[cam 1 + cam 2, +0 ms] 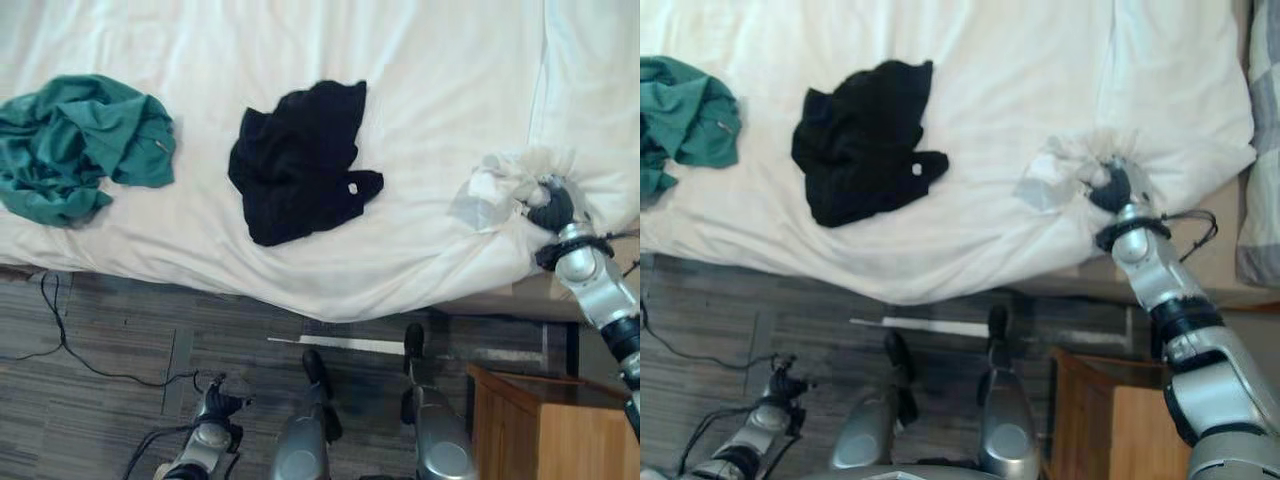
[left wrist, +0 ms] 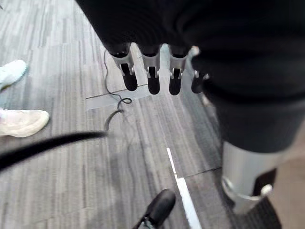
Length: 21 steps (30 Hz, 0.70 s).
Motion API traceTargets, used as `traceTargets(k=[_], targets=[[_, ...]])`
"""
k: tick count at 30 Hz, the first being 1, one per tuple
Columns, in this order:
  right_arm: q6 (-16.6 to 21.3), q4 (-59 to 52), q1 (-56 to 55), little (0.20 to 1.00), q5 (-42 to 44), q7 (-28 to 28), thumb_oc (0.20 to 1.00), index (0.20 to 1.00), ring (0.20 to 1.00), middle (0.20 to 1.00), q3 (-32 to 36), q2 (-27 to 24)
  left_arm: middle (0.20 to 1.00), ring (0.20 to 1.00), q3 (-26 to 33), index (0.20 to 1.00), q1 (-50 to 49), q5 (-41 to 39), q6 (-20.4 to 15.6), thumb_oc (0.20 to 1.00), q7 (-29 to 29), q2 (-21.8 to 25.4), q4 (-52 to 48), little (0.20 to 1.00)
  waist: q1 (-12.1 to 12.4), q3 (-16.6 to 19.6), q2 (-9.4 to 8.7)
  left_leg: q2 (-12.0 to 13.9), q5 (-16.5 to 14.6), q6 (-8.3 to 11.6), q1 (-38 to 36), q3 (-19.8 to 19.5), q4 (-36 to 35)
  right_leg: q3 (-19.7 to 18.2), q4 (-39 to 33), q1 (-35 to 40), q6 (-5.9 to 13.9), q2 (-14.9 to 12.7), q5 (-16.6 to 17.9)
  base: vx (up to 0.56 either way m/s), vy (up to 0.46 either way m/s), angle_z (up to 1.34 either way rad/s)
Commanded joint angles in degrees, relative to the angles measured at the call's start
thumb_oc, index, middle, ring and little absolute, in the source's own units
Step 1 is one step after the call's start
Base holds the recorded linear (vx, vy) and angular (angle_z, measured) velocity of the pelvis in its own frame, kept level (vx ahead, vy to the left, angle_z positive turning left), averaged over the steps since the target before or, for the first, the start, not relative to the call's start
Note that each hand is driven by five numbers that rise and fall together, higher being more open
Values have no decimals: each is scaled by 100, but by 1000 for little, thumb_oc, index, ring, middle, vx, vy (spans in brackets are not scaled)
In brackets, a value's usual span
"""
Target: Tidy up the quilt and then pick up the clothes from the bed and put them into the laundry hamper.
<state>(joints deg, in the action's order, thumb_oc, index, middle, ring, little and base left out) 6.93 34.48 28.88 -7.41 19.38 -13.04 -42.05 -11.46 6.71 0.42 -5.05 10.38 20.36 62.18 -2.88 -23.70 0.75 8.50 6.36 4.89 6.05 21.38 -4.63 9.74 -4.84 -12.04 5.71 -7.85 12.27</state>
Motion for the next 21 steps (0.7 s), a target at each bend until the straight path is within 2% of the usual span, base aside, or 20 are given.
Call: traceTargets(k=[1, 3, 4, 7, 8, 13, 14, 16, 17, 18, 19, 21], targets=[[-181, 437, -1124, 200, 633, 93, 200, 200, 200, 200, 342, 267, 1000, 1000, -85, 1000, -168, 231, 114, 1000, 195, 32, 384, 1000, -204, 318, 27, 281, -162, 302, 7, 177, -37, -193, 191, 56, 381, -145, -953, 106, -17, 9], [-236, 1231, -1911, 200, 871, 129, 200, 200, 200, 200, 822, 936, 1000, 1000, 11, 1000, -191, 270, 176, 1000, 158, -123, 379, 1000, -302, 510, 20, 329, -118, 266, -142, 233, -37, -143, 50, 256, 326, -98, -868, 116, -48, -9], [-257, 1744, -2311, 1000, 1283, 116, 1000, 1000, 1000, 1000, 1180, 1302, 1000, 1000, 50, 1000, -223, 247, 206, 1000, 121, -178, 389, 1000, -388, 655, 10, 346, -159, 281, -279, 276, -37, -155, 3, 374, 326, -68, -876, 153, -47, -16], [-272, 2127, -2687, 1000, 1638, 100, 1000, 1000, 1000, 1000, 1566, 1520, 1000, 1000, 59, 1000, -324, 306, 255, 1000, 103, -181, 489, 1000, -466, 784, -18, 373, -192, 299, -416, 314, -37, -187, -16, 484, 336, -53, -898, 126, -10, -17], [-251, 2188, -3049, 1000, 1917, 122, 1000, 1000, 1000, 1000, 1956, 1584, 1000, 1000, 125, 1000, -440, 341, 312, 1000, 90, -170, 592, 1000, -562, 919, -55, 405, -220, 320, -529, 352, -37, -208, -16, 574, 342, -40, -919, 105, -5, -5], [-212, 2094, -3419, 1000, 2170, 296, 1000, 1000, 1000, 1000, 2563, 1375, 1000, 1000, 234, 1000, -586, 347, 390, 1000, 91, -200, 708, 1000, -717, 1124, -117, 458, -254, 361, -657, 467, -37, -279, -16, 639, 360, -3, -952, 69, 4, -11], [-167, 1809, -3441, 1000, 2188, 461, 1000, 1000, 1000, 1000, 2789, 1114, 1000, 1000, 270, 1000, -623, 355, 412, 1000, 88, -201, 711, 1000, -767, 1188, -148, 479, -264, 376, -697, 511, -37, -292, -16, 645, 365, 11, -952, 28, -3, -11], [-83, 1073, -3487, 1000, 2095, 641, 1000, 1000, 1000, 1000, 3074, 889, 1000, 1000, 299, 1000, -642, 351, 420, 1000, 98, -220, 713, 1000, -811, 1194, -160, 486, -268, 382, -710, 545, -37, -322, -16, 629, 366, 25, -949, 15, -2, -5], [-94, 1055, -3500, 1000, 2090, 643, 1000, 1000, 1000, 1000, 3084, 893, 1000, 1000, 293, 1000, -642, 351, 420, 1000, 98, -222, 713, 1000, -806, 1195, -157, 487, -269, 382, -711, 545, -37, -322, -16, 630, 366, 26, -949, 0, -7, -11], [31, 391, -3482, 1000, 2013, 781, 1000, 1000, 1000, 1000, 3282, 694, 1000, 1000, 287, 1000, -672, 362, 415, 1000, 98, -242, 712, 1000, -815, 1204, -150, 488, -271, 382, -702, 540, -37, -329, -16, 617, 362, 28, -957, 2, -3, -13], [96, 123, -3437, 200, 1930, 847, 200, 200, 200, 200, 3339, 630, 1000, 1000, 293, 1000, -686, 374, 402, 1000, 94, -271, 705, 1000, -819, 1198, -139, 488, -271, 383, -701, 547, -37, -337, -16, 611, 361, 28, -960, 0, 0, -18], [168, -514, -3229, 200, 1519, 938, 200, 200, 200, 200, 3279, 342, 1000, 1000, 287, 1000, -710, 398, 369, 1000, 70, -294, 683, 1000, -794, 1168, -107, 501, -266, 386, -686, 543, -37, -348, -16, 579, 346, 30, -975, -14, -1, -14]])
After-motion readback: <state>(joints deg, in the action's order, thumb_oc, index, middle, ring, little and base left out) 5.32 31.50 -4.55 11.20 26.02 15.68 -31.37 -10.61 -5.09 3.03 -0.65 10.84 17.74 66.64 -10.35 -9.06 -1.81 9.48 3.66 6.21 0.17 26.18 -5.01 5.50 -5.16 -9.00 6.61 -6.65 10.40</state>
